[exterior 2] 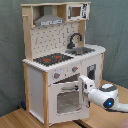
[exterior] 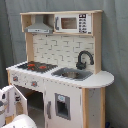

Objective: Play with the kitchen

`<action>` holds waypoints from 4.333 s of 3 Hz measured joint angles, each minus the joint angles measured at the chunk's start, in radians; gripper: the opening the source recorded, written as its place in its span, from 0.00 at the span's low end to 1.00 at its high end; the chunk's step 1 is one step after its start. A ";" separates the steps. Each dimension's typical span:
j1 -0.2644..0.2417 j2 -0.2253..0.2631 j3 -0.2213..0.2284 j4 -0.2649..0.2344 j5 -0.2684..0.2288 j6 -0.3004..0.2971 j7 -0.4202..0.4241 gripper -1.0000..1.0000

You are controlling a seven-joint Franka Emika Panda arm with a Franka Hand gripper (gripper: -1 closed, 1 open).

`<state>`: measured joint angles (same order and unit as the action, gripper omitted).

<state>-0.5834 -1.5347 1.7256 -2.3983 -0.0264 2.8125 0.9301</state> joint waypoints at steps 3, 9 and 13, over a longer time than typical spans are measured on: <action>0.079 0.007 0.006 0.107 -0.011 -0.288 0.033 0.00; 0.188 0.043 0.000 0.193 -0.158 -0.524 0.054 1.00; 0.306 0.064 -0.184 0.175 -0.167 -0.595 -0.306 1.00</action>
<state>-0.2777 -1.4710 1.5412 -2.2232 -0.1936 2.2180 0.6242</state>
